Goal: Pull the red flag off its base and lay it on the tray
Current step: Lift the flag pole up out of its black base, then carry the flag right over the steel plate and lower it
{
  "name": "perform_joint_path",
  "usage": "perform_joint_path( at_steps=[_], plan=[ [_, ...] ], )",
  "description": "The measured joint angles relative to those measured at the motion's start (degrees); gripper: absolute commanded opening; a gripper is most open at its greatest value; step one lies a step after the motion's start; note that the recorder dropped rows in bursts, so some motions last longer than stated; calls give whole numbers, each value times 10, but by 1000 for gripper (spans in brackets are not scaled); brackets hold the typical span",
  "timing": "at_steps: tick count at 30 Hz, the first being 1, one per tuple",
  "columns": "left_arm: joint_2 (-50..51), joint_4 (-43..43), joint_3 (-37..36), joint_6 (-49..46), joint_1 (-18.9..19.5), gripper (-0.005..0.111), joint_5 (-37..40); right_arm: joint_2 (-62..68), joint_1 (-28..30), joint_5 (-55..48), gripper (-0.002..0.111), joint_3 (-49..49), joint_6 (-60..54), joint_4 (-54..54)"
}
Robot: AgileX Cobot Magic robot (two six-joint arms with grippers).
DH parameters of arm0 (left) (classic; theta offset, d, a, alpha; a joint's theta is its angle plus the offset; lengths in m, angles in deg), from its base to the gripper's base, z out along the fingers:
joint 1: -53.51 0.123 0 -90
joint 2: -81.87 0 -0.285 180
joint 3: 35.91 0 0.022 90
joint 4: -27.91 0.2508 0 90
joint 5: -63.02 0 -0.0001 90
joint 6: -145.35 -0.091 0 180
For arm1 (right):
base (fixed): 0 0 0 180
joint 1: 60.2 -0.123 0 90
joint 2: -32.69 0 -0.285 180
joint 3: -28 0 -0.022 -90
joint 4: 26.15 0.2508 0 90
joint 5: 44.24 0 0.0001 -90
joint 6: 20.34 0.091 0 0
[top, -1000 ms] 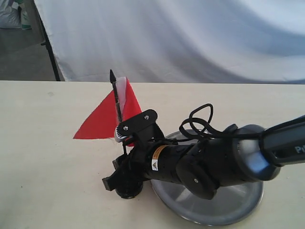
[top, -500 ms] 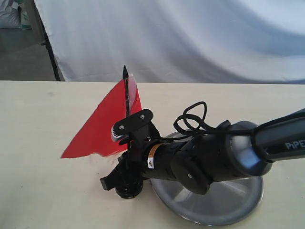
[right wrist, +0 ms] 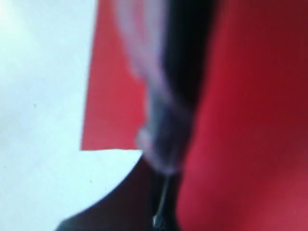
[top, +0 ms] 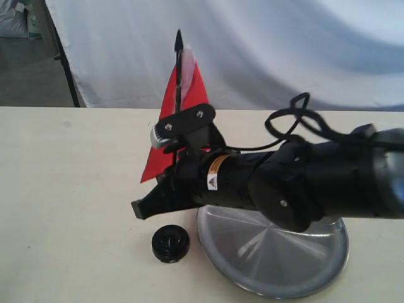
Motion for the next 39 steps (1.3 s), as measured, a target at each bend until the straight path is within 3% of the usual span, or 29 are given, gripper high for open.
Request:
perform_joint_path(
  at_steps=[8, 18, 39],
  plan=[
    [0, 0, 0, 0, 0, 0, 0, -100, 45, -70, 0, 0, -1, 0],
    [0, 0, 0, 0, 0, 0, 0, -97, 133, -150, 0, -26, -1, 0],
    [0, 0, 0, 0, 0, 0, 0, 63, 138, -207, 0, -53, -61, 0]
  ],
)
